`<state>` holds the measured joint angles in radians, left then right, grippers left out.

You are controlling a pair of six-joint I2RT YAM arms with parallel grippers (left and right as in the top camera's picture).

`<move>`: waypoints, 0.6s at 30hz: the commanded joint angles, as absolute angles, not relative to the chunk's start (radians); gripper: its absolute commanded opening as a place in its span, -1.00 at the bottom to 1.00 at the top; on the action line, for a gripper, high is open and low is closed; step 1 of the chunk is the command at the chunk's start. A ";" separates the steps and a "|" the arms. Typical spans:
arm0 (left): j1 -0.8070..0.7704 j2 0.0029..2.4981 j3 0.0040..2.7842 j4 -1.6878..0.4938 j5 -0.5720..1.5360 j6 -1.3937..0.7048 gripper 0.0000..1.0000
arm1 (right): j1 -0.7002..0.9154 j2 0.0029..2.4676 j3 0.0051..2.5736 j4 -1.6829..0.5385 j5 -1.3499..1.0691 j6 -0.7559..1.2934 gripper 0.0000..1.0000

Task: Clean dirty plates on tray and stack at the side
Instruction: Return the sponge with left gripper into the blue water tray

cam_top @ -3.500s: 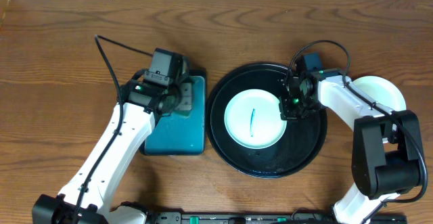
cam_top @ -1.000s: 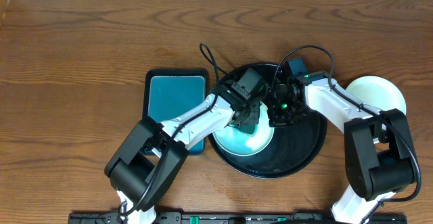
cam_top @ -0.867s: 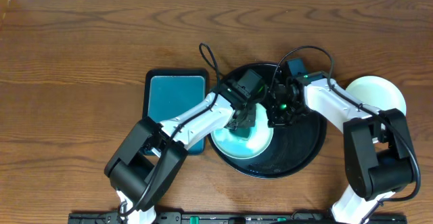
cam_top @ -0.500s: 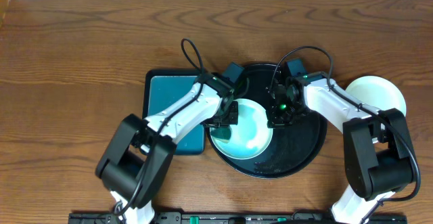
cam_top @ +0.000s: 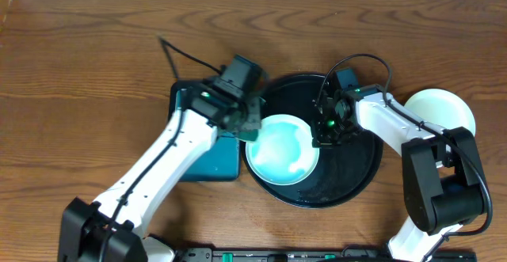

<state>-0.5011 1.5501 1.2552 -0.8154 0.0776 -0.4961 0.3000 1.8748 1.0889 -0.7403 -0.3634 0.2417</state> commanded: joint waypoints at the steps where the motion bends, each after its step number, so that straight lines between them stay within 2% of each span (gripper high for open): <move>1: -0.432 1.546 1.253 -0.841 0.059 -0.479 -0.85 | 0.294 1.892 1.082 -0.696 -0.269 0.308 -0.98; 6: -0.336 1.547 1.240 -0.863 0.059 -0.437 -0.85 | 0.251 1.873 1.083 -0.647 -0.248 0.344 -0.97; 10: -0.284 1.547 1.214 -0.850 0.060 -0.389 -0.85 | 0.227 1.810 1.085 -0.647 -0.141 0.338 -0.98; 18: -0.216 1.548 1.113 -0.731 0.132 -0.316 -0.85 | 0.224 1.627 1.085 -0.683 0.048 0.249 -0.98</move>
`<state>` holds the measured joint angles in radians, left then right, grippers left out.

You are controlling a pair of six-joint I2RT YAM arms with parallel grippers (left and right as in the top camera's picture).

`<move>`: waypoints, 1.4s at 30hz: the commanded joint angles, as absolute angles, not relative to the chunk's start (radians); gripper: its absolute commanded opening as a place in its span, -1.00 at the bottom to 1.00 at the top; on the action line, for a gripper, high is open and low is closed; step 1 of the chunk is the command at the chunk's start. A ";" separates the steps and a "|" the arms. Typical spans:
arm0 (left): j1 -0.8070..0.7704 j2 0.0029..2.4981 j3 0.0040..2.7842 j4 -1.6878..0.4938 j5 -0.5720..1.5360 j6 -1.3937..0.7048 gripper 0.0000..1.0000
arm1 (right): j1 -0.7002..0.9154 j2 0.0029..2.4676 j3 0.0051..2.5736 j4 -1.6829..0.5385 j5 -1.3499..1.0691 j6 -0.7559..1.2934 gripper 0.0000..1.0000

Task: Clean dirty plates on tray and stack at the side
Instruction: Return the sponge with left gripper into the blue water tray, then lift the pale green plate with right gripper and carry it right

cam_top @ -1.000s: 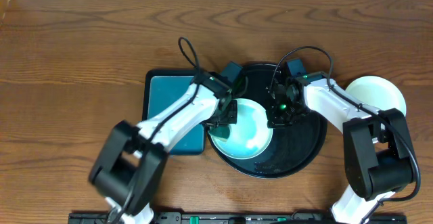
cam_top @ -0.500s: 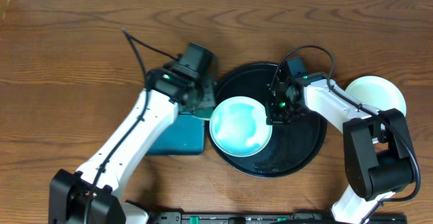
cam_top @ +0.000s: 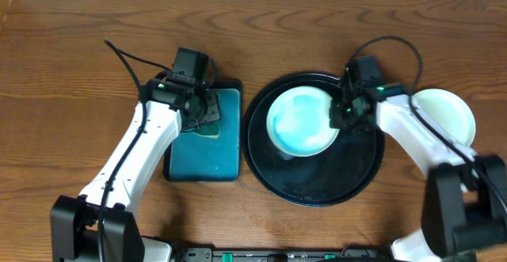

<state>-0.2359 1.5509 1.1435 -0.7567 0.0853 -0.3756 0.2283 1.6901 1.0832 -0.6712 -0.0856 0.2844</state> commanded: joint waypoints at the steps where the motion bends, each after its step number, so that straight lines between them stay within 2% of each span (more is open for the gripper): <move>1: -0.210 1.548 1.100 -0.713 0.152 -0.302 -0.85 | 0.224 1.608 1.085 -0.692 0.076 0.244 -0.98; 10: -0.167 1.548 1.021 -0.637 0.200 -0.224 -0.85 | 0.284 1.462 1.085 -0.741 0.340 0.164 -0.97; 21: -0.160 1.549 0.896 -0.477 0.198 -0.221 -0.85 | 0.548 1.398 1.085 -0.725 0.904 -0.013 -0.98; 31: -0.160 1.549 0.847 -0.461 0.138 -0.221 -0.85 | 0.721 1.398 1.085 -0.606 1.240 -0.057 -0.98; 34: -0.160 1.549 0.847 -0.461 0.138 -0.221 -0.84 | 0.754 1.398 1.085 -0.566 1.277 -0.116 -0.98; 36: -0.160 1.549 0.847 -0.461 0.138 -0.221 -0.66 | 0.770 1.398 1.085 -0.543 1.287 -0.156 -0.98; 37: -0.160 1.549 0.847 -0.461 0.138 -0.221 -0.48 | 0.777 1.398 1.085 -0.532 1.288 -0.176 -0.98; 38: -0.160 1.549 0.847 -0.461 0.138 -0.221 -0.39 | 0.784 1.398 1.085 -0.521 1.288 -0.194 -0.98; 42: -0.160 1.549 0.847 -0.462 0.138 -0.222 -0.23 | 0.799 1.398 1.085 -0.489 1.291 -0.213 -0.98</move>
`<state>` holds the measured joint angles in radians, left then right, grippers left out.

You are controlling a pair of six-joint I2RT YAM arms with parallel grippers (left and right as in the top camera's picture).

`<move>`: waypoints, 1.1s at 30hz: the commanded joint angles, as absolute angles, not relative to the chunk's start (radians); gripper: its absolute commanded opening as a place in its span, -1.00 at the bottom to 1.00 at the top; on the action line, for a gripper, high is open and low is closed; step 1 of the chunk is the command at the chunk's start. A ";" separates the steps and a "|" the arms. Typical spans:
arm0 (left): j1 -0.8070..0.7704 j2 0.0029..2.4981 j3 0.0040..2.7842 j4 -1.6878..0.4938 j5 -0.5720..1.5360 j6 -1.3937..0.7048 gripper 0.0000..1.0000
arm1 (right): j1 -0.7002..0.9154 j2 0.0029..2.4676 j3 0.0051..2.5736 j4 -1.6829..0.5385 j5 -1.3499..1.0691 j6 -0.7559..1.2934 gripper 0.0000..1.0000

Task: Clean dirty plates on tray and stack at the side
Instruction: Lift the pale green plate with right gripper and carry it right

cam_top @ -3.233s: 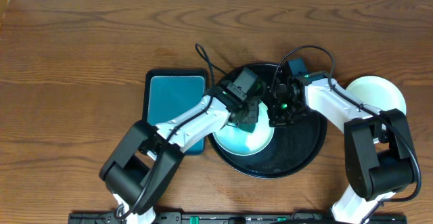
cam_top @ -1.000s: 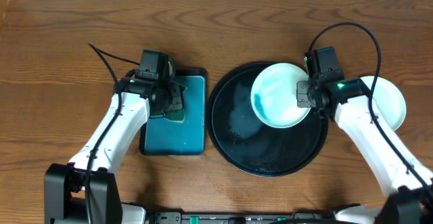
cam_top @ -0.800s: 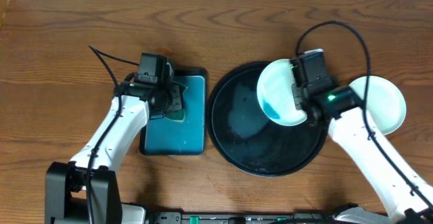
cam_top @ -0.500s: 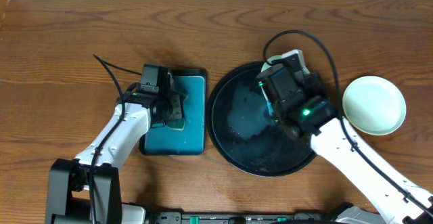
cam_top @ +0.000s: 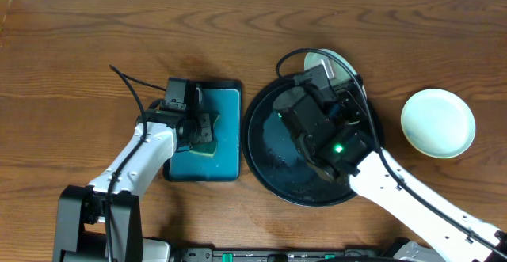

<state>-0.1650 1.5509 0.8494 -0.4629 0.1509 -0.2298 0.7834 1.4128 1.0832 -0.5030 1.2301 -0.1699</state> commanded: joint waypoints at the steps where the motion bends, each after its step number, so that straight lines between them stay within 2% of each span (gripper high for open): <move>1: -0.160 1.549 0.847 -0.462 0.138 -0.222 -0.21 | 0.801 1.398 1.085 -0.486 1.291 -0.219 -0.98; 17: -0.160 1.549 0.839 -0.461 0.138 -0.222 -0.11 | 0.793 1.398 1.085 -0.482 1.275 -0.180 -0.98; 33: -0.160 1.549 0.826 -0.461 0.138 -0.222 -0.09 | 0.771 1.398 1.084 -0.482 1.262 -0.141 -0.98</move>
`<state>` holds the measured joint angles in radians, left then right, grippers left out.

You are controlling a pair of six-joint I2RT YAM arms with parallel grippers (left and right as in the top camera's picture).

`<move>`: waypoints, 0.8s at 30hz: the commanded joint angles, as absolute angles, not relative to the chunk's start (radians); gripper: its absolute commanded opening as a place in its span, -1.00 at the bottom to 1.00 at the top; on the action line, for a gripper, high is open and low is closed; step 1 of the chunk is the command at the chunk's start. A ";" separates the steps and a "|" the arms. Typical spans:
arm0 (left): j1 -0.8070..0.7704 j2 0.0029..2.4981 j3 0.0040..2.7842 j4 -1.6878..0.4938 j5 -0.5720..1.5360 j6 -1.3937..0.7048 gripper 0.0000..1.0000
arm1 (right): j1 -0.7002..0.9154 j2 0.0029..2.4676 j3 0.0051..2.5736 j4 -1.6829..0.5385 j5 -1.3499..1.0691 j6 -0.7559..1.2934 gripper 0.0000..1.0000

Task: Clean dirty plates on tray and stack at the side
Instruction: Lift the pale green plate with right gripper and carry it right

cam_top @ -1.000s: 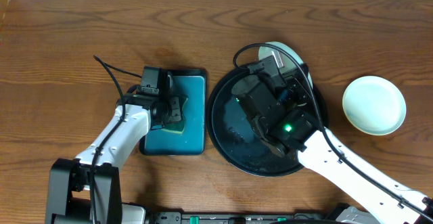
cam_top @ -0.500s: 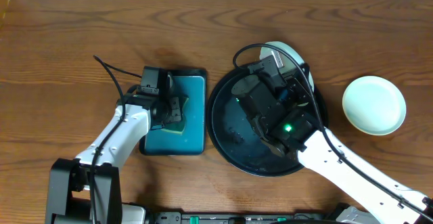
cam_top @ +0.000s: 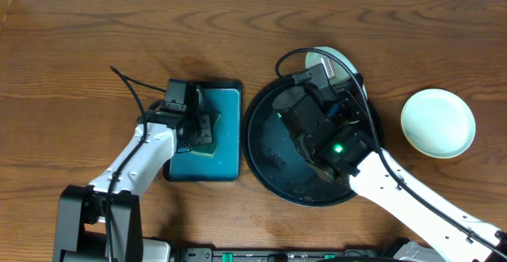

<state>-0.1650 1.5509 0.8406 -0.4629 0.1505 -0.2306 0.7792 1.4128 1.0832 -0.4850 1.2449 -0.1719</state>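
The round black tray lies at the table's middle. My right arm is raised high over it and hides most of it. A pale blue plate peeks out past the tray's far rim, at the tip of my right gripper, which looks shut on its edge. A mint-white plate sits alone on the table to the right. My left gripper rests over the teal mat, shut on a dark-topped yellow sponge.
A black cable trails from the left arm over the wood. The right arm's cable loops above the tray's far edge. The table's back edge meets a white wall.
First my left gripper pressed the sponge on the blue plate in the tray while the right held its rim. Then the left had carried the sponge back onto the teal mat. Later the right arm stood raised with the plate at the tray's far rim, as now.
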 commanded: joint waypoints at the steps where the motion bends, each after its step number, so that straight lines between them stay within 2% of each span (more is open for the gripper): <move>1: -0.160 1.549 0.826 -0.461 0.138 -0.222 -0.10 | 0.771 1.398 1.084 -0.482 1.263 -0.138 -0.98; 13: -0.160 1.549 0.826 -0.461 0.138 -0.222 -0.08 | 0.765 1.398 1.084 -0.488 1.196 -0.081 -0.98; 19: -0.160 1.549 0.826 -0.462 0.138 -0.222 -0.08 | 0.654 1.399 1.084 -0.599 0.888 0.245 -0.98; 23: -0.160 1.549 0.826 -0.462 0.138 -0.222 -0.08 | 0.501 1.404 1.077 -0.678 0.673 0.454 -0.98; 24: -0.160 1.549 0.826 -0.462 0.138 -0.222 -0.08 | 0.404 1.409 1.061 -0.693 0.572 0.512 -0.98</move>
